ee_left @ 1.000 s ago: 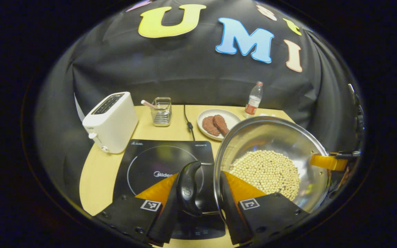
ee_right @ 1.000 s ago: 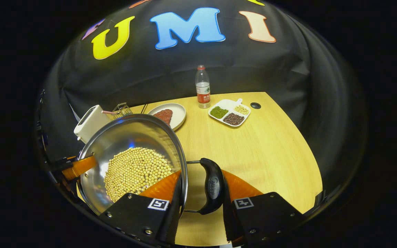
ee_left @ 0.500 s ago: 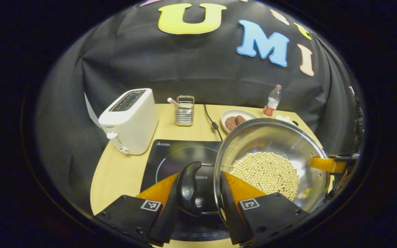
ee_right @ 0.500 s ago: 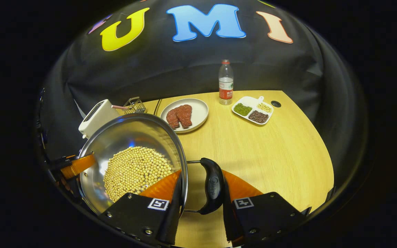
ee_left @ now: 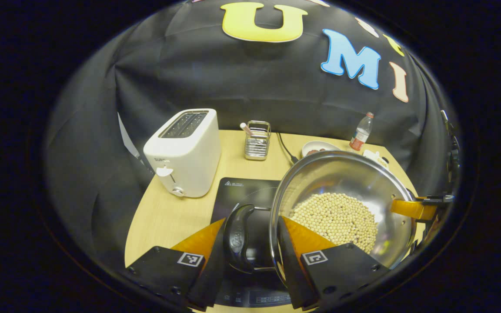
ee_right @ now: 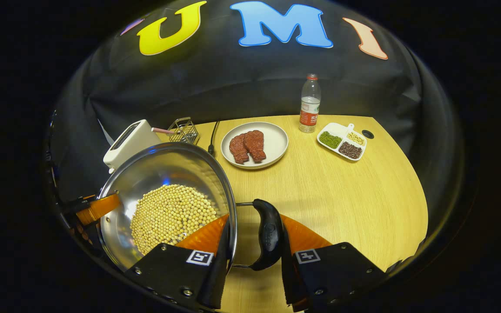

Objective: First push the handle of the pot to place it horizontally, then grasp the pot with both hands and set it on the induction cooktop.

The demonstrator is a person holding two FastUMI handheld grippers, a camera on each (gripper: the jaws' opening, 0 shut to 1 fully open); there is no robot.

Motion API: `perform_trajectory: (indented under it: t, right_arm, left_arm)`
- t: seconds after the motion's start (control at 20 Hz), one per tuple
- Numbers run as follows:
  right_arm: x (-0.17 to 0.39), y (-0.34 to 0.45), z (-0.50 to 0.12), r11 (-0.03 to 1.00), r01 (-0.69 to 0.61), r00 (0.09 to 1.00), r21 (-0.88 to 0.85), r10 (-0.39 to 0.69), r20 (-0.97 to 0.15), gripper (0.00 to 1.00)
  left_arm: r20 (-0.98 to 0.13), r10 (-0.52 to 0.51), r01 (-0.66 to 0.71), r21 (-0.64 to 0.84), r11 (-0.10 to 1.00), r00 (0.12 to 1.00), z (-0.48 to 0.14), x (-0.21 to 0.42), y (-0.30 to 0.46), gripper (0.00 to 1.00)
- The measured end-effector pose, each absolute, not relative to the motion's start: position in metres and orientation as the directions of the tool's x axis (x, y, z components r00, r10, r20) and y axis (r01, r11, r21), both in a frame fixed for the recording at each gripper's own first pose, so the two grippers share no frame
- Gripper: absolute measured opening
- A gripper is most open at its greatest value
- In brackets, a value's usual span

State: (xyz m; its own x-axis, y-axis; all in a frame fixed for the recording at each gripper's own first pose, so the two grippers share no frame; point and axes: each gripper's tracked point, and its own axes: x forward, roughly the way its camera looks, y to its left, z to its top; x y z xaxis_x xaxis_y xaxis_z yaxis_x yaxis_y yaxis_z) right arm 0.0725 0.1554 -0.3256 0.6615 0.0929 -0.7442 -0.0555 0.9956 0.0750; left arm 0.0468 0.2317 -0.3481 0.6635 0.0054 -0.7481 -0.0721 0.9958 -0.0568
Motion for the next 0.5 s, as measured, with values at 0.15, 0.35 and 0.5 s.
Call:
perform_trajectory:
  t: [0.15, 0.35, 0.5]
  right_arm:
    - [0.076, 0.171, -0.330, 0.995, -0.058, 0.654, 0.078, 0.097, -0.750, 0.54]
    - [0.082, 0.189, -0.337, 0.995, -0.058, 0.647, 0.080, 0.099, -0.756, 0.54]
    - [0.085, 0.203, -0.343, 0.995, -0.057, 0.641, 0.080, 0.098, -0.762, 0.54]
  left_arm:
    - [-0.751, 0.011, -0.078, -0.055, 0.995, 0.660, -0.352, 0.048, 0.248, 0.65]
    - [-0.755, 0.013, -0.085, -0.056, 0.995, 0.656, -0.358, 0.054, 0.268, 0.65]
    - [-0.760, 0.014, -0.088, -0.057, 0.995, 0.650, -0.365, 0.057, 0.284, 0.65]
